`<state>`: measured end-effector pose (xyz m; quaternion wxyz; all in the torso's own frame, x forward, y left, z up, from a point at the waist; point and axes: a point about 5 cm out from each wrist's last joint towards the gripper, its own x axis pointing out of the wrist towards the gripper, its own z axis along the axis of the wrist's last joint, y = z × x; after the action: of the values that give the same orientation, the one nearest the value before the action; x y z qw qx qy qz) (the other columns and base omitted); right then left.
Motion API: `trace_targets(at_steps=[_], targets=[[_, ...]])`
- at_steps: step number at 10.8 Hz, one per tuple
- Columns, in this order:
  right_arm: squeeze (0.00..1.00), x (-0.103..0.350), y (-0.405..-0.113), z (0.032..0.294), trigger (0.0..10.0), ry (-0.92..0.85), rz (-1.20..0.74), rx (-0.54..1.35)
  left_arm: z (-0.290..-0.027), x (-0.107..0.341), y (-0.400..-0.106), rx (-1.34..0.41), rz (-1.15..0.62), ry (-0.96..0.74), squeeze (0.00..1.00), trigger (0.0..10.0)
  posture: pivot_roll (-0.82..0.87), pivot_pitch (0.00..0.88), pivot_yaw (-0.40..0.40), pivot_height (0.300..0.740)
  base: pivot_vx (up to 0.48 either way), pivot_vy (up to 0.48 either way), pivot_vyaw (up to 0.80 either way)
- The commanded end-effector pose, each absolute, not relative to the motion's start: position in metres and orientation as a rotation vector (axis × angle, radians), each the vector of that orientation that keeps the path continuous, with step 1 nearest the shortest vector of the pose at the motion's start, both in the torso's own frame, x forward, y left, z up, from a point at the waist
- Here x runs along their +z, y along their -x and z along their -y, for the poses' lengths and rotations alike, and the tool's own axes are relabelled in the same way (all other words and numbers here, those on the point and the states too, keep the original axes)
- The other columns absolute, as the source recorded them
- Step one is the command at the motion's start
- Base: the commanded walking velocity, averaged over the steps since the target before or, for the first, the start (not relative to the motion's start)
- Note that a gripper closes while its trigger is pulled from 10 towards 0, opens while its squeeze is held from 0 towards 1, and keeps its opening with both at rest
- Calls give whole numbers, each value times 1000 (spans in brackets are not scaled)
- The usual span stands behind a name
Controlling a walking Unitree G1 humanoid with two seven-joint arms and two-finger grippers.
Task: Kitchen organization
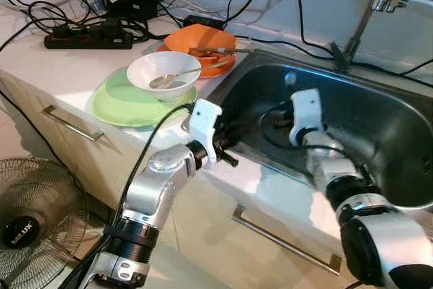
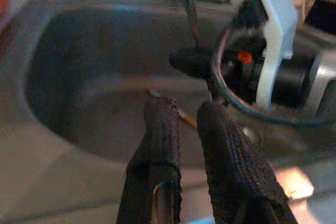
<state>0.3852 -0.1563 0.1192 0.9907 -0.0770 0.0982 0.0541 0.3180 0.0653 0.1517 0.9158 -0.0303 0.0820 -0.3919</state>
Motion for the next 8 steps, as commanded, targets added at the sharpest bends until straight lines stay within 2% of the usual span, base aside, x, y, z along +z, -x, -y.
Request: trace_targets(at_steps=[1, 3, 4, 5, 7, 8], targets=[[0, 125, -388, 155, 10000, 170, -185, 114, -65, 144, -316, -817, -215, 35, 0, 10000, 239, 0, -26, 740, 0, 0, 0], [0, 122, -387, 153, 10000, 175, -206, 132, -67, 138, -316, -800, -261, -3, 0, 10000, 240, 0, -30, 740, 0, 0, 0], [82, 121, -387, 153, 10000, 176, -211, 135, -67, 137, -316, -798, -263, -5, 0, 10000, 240, 0, -30, 740, 0, 0, 0], [1000, 120, -387, 152, 10000, 176, -215, 142, -66, 139, -316, -799, -262, 1, 0, 10000, 242, 0, -31, 740, 0, 0, 0], [969, 119, -387, 150, 10000, 177, -219, 142, -65, 139, -316, -798, -262, 5, 0, 10000, 241, 0, -30, 740, 0, 0, 0], [0, 120, -387, 150, 10000, 179, -219, 142, -65, 139, -316, -796, -262, 5, 0, 10000, 241, 1, -32, 740, 0, 0, 0]])
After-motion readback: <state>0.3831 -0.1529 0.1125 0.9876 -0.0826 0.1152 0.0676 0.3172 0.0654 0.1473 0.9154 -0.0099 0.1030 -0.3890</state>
